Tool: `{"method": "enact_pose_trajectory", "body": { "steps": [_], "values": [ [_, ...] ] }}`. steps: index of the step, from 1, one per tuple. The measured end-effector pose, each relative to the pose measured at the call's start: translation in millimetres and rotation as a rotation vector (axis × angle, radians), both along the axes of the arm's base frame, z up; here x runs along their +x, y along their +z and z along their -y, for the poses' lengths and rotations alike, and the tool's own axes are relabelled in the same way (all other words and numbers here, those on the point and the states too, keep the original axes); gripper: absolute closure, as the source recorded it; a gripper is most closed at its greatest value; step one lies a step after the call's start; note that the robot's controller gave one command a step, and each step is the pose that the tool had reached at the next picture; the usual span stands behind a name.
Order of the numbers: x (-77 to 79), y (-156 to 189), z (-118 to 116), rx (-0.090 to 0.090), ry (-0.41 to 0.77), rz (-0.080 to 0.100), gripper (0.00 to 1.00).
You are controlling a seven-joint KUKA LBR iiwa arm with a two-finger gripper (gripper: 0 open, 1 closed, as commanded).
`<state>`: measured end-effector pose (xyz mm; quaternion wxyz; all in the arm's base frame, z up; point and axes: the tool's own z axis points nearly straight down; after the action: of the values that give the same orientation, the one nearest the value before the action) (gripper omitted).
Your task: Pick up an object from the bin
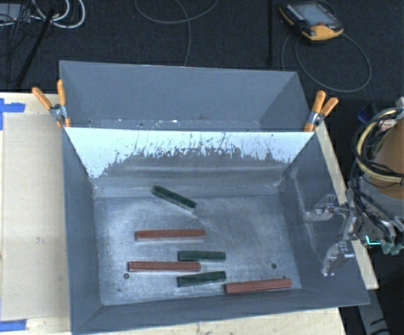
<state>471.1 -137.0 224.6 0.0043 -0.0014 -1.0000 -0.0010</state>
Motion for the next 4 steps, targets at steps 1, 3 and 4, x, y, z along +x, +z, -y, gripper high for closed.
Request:
{"method": "enact_pose_trajectory", "body": {
  "steps": [1,3,4],
  "values": [
    [1.8,3,-1,-0.002,0.004,0.007,0.0],
    [9.3,-151,-8,-0.005,0.122,0.019,1.0],
    [9.4,-151,-8,-0.006,0.125,0.019,1.0]
  ]
}}
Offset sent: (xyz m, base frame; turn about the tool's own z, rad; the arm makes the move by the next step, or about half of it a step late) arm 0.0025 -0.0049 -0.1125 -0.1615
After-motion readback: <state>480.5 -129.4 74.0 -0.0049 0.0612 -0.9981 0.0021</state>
